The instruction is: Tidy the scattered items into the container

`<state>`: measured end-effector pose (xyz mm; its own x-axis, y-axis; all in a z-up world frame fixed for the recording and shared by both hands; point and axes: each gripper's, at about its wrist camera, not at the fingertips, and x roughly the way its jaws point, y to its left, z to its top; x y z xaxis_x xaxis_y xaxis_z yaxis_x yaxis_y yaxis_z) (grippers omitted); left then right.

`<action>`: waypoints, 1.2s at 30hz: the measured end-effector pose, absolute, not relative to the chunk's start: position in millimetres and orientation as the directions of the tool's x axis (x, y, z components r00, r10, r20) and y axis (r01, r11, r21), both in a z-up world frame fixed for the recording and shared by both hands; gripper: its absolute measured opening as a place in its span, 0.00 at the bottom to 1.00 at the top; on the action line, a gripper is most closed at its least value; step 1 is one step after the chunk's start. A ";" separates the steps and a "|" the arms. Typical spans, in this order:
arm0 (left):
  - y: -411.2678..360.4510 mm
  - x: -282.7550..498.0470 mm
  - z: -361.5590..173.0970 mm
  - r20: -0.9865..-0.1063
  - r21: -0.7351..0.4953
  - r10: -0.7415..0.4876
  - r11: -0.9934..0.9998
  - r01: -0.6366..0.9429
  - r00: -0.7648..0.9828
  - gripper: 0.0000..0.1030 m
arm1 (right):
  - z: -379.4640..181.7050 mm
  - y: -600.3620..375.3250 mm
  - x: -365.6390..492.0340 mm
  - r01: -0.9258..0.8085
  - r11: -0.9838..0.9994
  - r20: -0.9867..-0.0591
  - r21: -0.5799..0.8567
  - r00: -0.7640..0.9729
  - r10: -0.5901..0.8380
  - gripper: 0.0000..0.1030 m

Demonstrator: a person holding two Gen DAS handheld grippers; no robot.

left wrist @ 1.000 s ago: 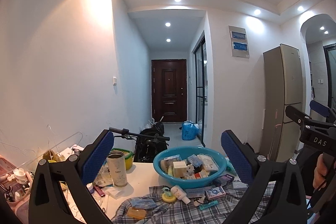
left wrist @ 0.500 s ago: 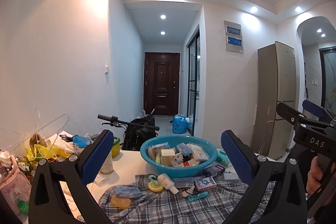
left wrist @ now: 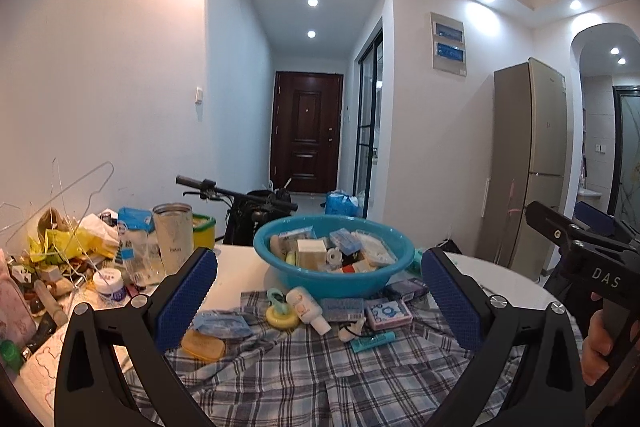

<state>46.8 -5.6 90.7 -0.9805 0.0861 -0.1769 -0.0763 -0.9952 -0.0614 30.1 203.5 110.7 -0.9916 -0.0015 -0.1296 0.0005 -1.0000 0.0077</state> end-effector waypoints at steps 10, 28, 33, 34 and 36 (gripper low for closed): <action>4.1 25.5 44.3 -0.225 -0.051 0.101 -0.994 -0.092 -0.969 1.00 | 60.6 206.6 13.6 -0.006 -1.000 -0.186 0.011 -0.983 0.004 0.99; -4.0 18.3 -2.8 -0.196 -0.049 0.052 -0.998 -0.043 -0.979 1.00 | -0.6 195.5 8.5 0.003 -1.000 -0.201 0.017 -0.980 -0.006 0.99; -1.2 21.5 -14.5 -0.168 -0.008 0.031 -1.000 -0.030 -0.985 1.00 | -7.7 190.1 8.1 0.000 -1.000 -0.192 -0.005 -0.981 0.001 0.99; -0.8 19.8 -14.6 -0.177 -0.006 0.032 -0.999 -0.031 -0.984 1.00 | -8.7 189.6 7.5 0.000 -1.000 -0.193 -0.008 -0.981 0.002 0.99; -1.7 16.7 -14.3 -0.187 -0.011 0.033 -0.999 -0.032 -0.982 1.00 | -10.8 188.8 6.6 0.002 -1.000 -0.196 -0.006 -0.981 0.000 0.99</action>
